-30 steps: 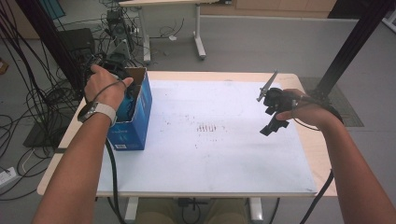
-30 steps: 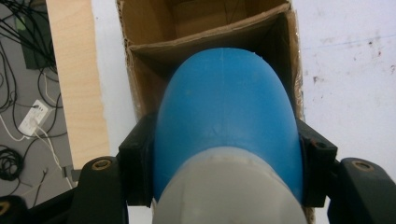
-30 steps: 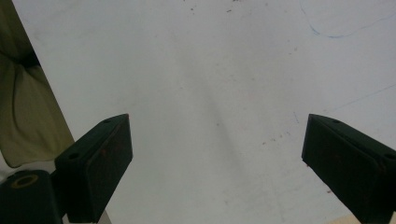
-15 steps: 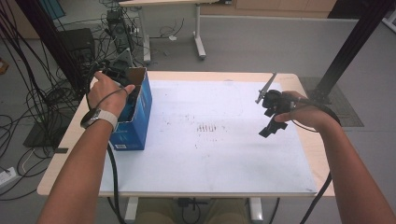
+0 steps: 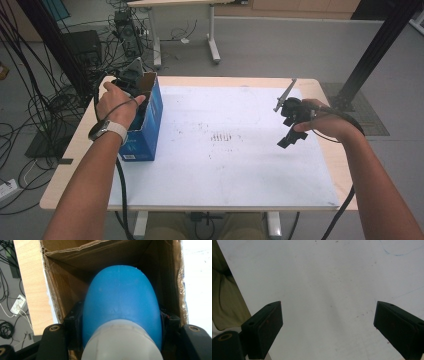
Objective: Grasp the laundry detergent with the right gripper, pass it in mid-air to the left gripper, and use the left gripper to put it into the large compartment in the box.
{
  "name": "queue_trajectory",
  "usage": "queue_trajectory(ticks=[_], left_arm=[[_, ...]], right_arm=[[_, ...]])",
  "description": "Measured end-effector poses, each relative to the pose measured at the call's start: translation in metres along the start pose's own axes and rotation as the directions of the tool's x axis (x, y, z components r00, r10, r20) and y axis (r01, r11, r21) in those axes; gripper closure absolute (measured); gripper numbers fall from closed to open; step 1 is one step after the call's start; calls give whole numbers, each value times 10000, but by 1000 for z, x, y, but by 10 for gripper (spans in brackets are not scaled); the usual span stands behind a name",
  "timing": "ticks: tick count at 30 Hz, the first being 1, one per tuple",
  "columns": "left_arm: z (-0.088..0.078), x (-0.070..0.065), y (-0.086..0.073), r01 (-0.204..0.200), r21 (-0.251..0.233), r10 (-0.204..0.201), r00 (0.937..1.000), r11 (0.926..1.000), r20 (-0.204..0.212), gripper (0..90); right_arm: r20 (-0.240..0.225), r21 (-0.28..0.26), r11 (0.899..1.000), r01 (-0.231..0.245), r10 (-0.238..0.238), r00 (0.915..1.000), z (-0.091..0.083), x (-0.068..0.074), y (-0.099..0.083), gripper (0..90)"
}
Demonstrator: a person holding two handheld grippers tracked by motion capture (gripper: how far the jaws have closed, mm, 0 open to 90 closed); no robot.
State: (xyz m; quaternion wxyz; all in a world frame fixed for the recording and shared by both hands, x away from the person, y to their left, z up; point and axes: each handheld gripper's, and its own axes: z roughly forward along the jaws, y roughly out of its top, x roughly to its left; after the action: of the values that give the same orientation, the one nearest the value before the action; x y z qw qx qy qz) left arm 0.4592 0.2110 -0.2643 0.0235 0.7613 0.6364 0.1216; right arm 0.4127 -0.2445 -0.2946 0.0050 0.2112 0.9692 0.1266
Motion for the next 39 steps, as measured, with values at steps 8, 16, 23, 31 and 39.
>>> queue_trajectory(ticks=[8,16,23,31,39], left_arm=[[10,0,-2,-81,176,80,10000,9998,53,378],[11,3,-2,-65,99,64,9999,9999,156,378],[12,4,-1,-94,136,92,9998,9999,162,377],[12,4,-2,-121,81,120,9998,9999,161,377],[12,5,-3,-116,3,116,9998,9999,177,377]], right_arm=[[-47,12,10000,3,-3,10000,3,0,1,83],[-48,49,10000,-48,48,10000,3,0,0,83],[-33,80,10000,-30,30,10000,3,0,-2,83],[-49,129,9999,-10,10,10000,5,1,-1,83],[-42,159,9999,-23,24,10000,5,2,-2,83]])
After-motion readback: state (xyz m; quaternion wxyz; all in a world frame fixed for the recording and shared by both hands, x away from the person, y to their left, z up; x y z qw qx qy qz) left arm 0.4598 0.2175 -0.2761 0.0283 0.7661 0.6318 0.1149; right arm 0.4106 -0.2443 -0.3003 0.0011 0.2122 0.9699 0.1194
